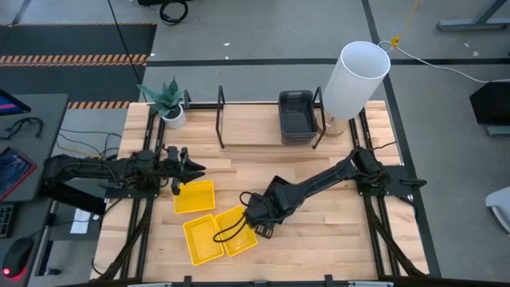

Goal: Stack baskets on shelf by color
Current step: Put the stacked black bins on the shelf

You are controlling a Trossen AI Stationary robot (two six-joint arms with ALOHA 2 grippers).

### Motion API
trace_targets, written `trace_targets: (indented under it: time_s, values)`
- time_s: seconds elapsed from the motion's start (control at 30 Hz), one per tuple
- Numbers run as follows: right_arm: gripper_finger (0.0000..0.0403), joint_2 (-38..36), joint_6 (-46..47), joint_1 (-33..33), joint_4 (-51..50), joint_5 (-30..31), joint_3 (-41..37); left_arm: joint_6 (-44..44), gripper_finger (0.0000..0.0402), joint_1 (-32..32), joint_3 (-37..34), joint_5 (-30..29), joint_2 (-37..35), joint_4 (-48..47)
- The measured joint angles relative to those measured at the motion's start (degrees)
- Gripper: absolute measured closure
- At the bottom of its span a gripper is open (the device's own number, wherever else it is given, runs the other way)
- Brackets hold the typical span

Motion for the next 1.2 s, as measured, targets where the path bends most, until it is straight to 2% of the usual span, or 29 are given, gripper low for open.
trace_targets:
  time_s: [0.3, 0.47, 0.67, 0.77, 0.93, 1.0, 1.2]
  values:
    - [0.0184, 0.0, 1.3, 0.0, 7.0, -1.5, -6.8, 0.0, 0.0285, 0.0, 0.0, 0.0, 0.0, 0.0]
    - [0.0202, 0.0, 1.7, 0.0, 8.7, -1.4, -9.6, 0.0, 0.0285, 0.0, 0.0, 0.0, 0.0, 0.0]
    - [0.0258, 0.0, 1.4, 0.0, 8.4, -1.5, -10.5, 0.0, 0.0285, 0.0, 0.0, 0.0, 0.0, 0.0]
    - [0.0301, 0.0, 0.0, 0.0, 8.4, -1.9, -10.5, 0.0, 0.0285, 0.0, 0.0, 0.0, 0.0, 0.0]
    - [0.0383, 0.0, -7.9, 0.0, 7.0, -4.9, -10.0, 0.0, 0.0285, 0.0, 0.0, 0.0, 0.0, 0.0]
    - [0.0389, 0.0, -11.6, 0.1, 3.7, -5.2, -8.2, 0.0, 0.0285, 0.0, 0.0, 0.0, 0.0, 0.0]
    - [0.0389, 0.0, -19.3, -0.8, -4.6, -0.3, 0.3, 0.0, 0.0285, 0.0, 0.0, 0.0, 0.0, 0.0]
